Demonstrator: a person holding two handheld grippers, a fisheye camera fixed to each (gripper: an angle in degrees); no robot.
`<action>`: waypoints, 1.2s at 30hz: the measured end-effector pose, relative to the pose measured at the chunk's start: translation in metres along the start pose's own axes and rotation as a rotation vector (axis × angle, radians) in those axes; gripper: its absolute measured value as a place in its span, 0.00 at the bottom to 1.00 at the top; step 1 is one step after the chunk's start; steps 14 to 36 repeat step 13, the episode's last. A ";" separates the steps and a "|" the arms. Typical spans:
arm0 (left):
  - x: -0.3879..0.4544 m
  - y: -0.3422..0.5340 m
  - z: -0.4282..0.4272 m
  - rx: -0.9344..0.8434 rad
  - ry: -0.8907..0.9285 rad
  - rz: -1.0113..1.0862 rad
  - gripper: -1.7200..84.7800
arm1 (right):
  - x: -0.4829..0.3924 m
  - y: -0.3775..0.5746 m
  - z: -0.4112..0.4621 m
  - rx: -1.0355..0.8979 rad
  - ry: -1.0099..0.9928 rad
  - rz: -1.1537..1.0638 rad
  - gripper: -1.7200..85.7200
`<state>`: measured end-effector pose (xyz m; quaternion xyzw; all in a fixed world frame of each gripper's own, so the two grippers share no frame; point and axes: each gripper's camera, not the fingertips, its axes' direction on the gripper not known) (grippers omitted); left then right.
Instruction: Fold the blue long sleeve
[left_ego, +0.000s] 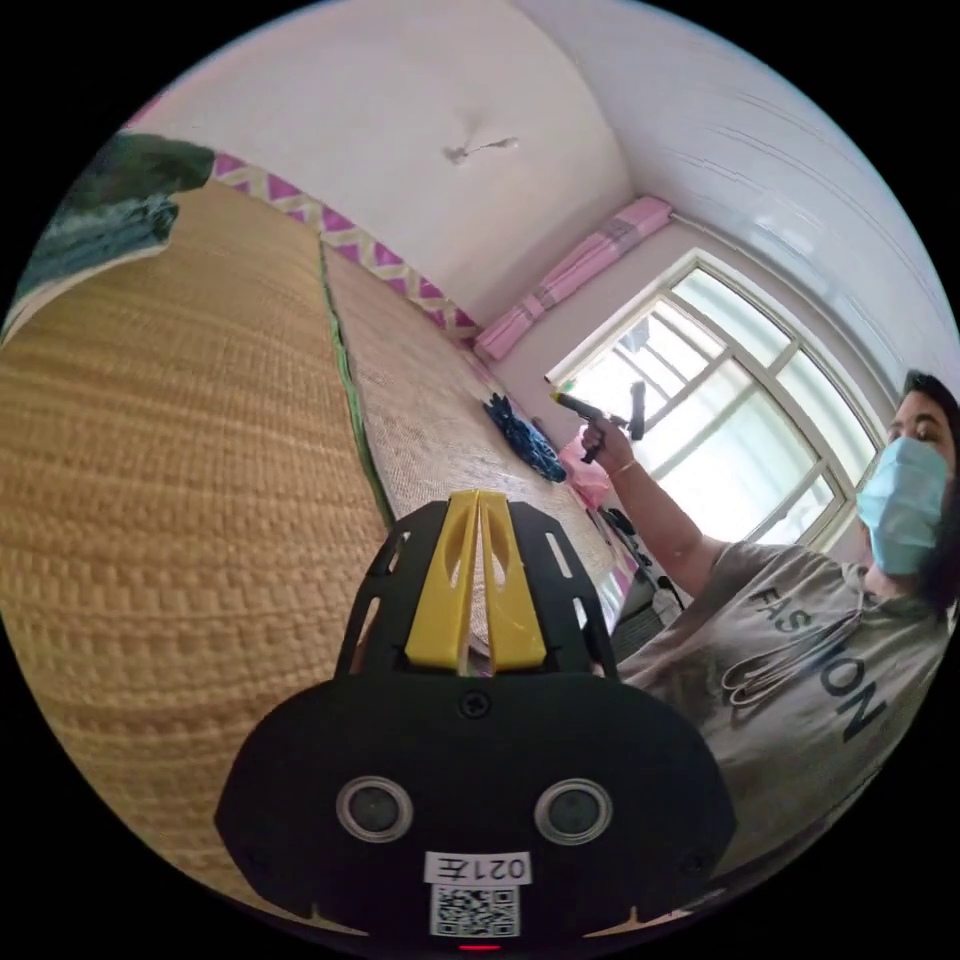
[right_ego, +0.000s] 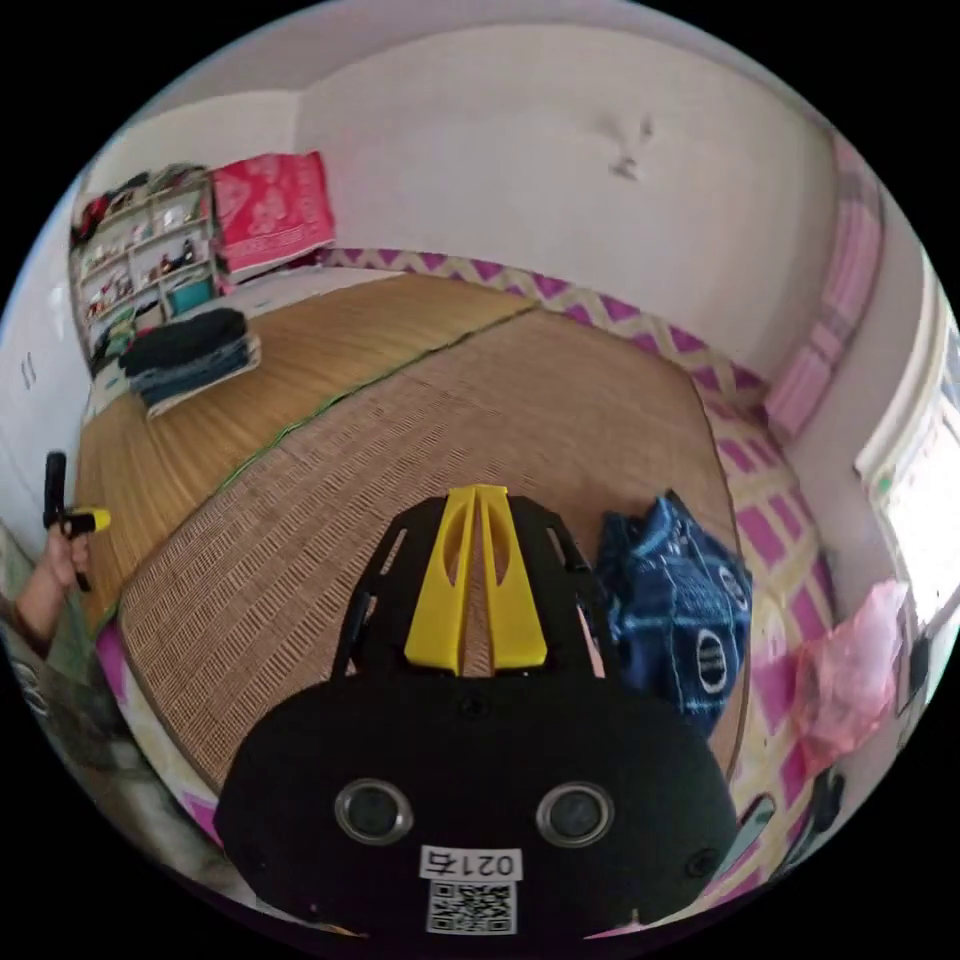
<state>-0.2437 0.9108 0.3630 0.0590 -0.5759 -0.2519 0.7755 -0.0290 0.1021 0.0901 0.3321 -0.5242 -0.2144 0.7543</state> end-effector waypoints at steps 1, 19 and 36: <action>-0.002 -0.005 -0.006 0.008 0.003 0.028 0.01 | -0.025 -0.015 0.000 0.024 -0.014 -0.036 0.02; -0.053 0.022 -0.115 0.457 0.175 0.252 0.01 | -0.416 -0.353 0.072 0.177 -0.485 -0.487 0.14; -0.053 0.022 -0.115 0.457 0.175 0.252 0.01 | -0.416 -0.353 0.072 0.177 -0.485 -0.487 0.14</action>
